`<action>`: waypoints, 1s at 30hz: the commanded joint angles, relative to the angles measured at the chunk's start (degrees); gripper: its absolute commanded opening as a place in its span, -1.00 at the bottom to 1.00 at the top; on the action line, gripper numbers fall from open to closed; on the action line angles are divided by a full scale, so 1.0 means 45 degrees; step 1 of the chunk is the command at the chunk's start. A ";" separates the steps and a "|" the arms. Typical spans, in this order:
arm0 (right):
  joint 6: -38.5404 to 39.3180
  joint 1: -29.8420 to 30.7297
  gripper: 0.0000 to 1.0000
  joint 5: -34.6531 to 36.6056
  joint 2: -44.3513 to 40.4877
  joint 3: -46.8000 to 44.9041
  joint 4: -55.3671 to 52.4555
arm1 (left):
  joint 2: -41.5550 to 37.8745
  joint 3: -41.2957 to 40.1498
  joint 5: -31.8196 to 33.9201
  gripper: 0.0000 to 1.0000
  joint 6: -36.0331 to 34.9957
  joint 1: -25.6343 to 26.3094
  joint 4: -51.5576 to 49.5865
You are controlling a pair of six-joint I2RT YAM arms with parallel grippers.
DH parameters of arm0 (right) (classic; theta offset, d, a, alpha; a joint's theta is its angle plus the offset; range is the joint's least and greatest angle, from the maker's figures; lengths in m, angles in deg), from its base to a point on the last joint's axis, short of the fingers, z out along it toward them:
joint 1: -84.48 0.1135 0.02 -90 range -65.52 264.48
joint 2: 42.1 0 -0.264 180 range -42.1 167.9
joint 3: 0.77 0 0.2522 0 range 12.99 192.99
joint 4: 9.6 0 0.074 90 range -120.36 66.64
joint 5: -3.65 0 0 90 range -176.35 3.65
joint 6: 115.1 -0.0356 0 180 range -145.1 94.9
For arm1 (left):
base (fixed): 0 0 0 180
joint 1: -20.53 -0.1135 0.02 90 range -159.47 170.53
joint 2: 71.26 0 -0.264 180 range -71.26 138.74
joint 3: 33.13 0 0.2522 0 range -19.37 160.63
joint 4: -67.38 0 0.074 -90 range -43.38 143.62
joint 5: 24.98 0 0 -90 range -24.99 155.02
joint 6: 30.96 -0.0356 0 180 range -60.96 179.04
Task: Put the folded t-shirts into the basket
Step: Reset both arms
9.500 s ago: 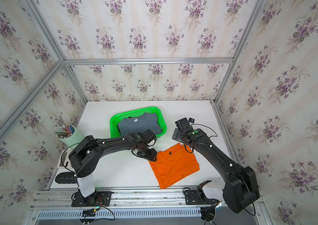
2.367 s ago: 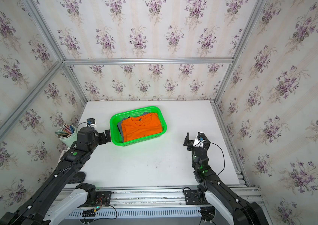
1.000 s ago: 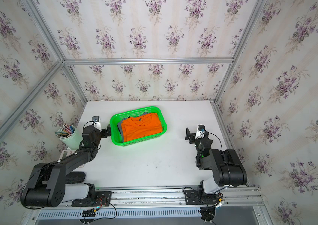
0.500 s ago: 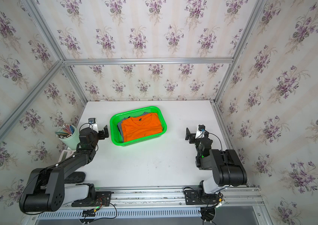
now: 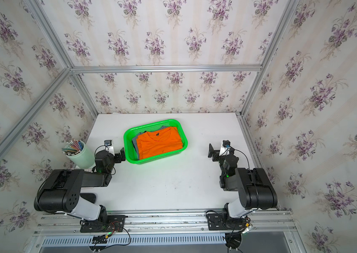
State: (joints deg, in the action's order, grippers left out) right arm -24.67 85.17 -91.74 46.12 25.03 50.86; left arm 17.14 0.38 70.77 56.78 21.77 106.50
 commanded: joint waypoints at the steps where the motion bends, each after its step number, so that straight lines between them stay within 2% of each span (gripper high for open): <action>1: 0.0060 0.0019 1.00 -0.0014 -0.0013 -0.0005 0.0129 | -0.0004 0.0277 0.0771 0.98 0.0297 0.0086 0.0191; 30: 0.0035 0.0120 1.00 0.0290 -0.0001 0.0016 0.0119 | 0.0099 0.0364 0.0810 0.98 0.0209 0.0116 0.0126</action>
State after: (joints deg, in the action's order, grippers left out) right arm -24.60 85.61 -91.28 46.12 24.65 50.88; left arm 17.40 1.65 74.21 57.63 22.31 106.81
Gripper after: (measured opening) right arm 0.998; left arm 0.991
